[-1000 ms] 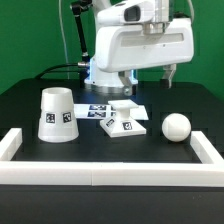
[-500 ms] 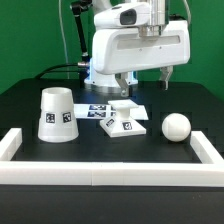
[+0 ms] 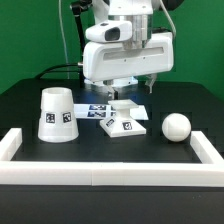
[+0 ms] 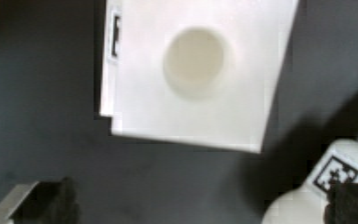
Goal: Assemble lamp
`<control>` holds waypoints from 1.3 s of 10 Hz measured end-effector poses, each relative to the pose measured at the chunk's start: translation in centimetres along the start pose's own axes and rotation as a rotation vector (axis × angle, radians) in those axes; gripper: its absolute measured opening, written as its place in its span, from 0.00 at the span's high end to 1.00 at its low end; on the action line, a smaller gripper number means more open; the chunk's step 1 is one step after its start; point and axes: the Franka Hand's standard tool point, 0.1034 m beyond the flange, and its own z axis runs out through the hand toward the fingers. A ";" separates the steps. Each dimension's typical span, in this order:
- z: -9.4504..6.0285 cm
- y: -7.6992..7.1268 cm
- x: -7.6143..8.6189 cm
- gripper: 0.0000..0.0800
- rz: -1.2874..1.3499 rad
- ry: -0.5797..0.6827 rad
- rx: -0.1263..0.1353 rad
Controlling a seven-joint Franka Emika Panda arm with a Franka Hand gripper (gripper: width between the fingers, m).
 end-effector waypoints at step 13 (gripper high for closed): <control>2.3 0.7 -1.7 0.12 0.073 -0.013 -0.008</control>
Offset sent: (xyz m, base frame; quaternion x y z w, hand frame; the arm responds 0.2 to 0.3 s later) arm 0.0000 0.0000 0.0000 0.0000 0.0000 0.0000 1.0000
